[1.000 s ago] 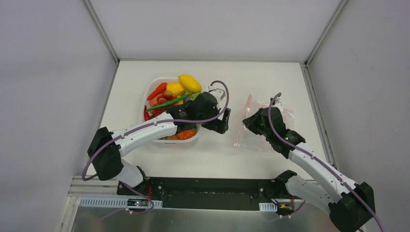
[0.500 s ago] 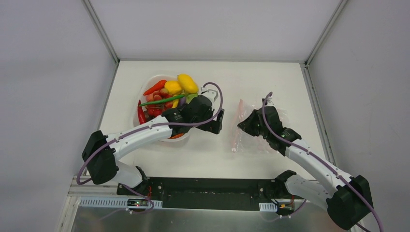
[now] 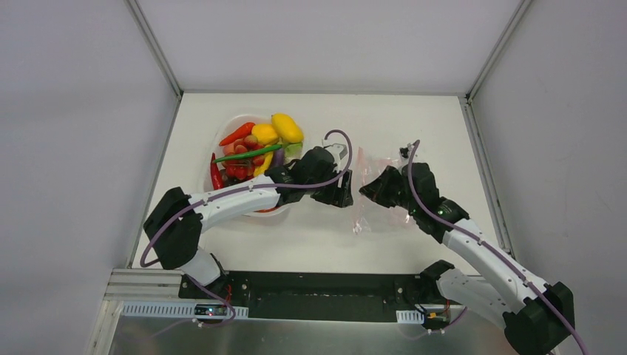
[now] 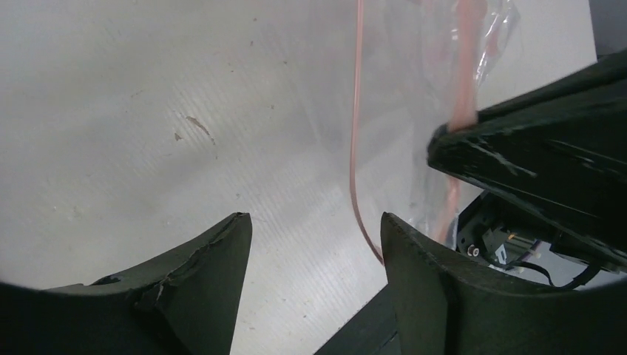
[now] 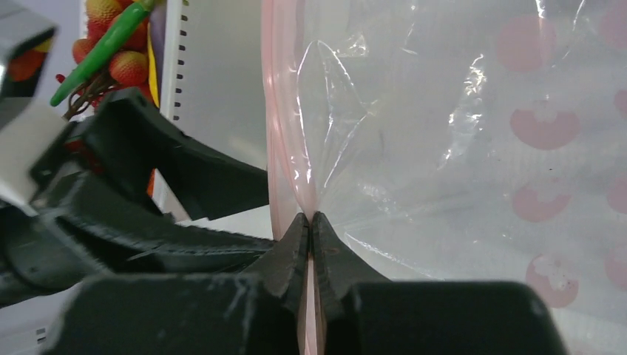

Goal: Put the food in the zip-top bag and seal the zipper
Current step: Open the zipper of the food storage bag.

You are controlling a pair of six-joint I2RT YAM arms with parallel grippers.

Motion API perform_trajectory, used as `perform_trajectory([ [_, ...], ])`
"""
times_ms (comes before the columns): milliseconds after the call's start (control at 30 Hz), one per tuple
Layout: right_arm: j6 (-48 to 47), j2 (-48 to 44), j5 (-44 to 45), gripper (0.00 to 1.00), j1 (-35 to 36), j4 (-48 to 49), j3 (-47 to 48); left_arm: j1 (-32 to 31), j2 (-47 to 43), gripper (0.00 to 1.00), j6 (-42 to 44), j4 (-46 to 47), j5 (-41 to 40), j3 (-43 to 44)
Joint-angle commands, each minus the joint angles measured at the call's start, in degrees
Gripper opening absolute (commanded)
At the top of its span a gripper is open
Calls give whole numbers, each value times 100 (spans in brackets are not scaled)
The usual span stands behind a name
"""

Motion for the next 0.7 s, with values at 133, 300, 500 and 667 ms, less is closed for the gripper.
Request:
perform_trajectory([
  [133,-182,-394,-145,5,-21,93,248,33,229,31,-154,480,481,284],
  [300,-42,-343,127,17,-24,-130,436,45,130,0,13,256,262,378],
  [500,298,275,726,53,-14,-1938,2003,-8,-182,0,337,-424,-467,778],
  [667,167,543,1376,58,-6,-2526,2791,-89,-476,0,343,-670,-976,979],
])
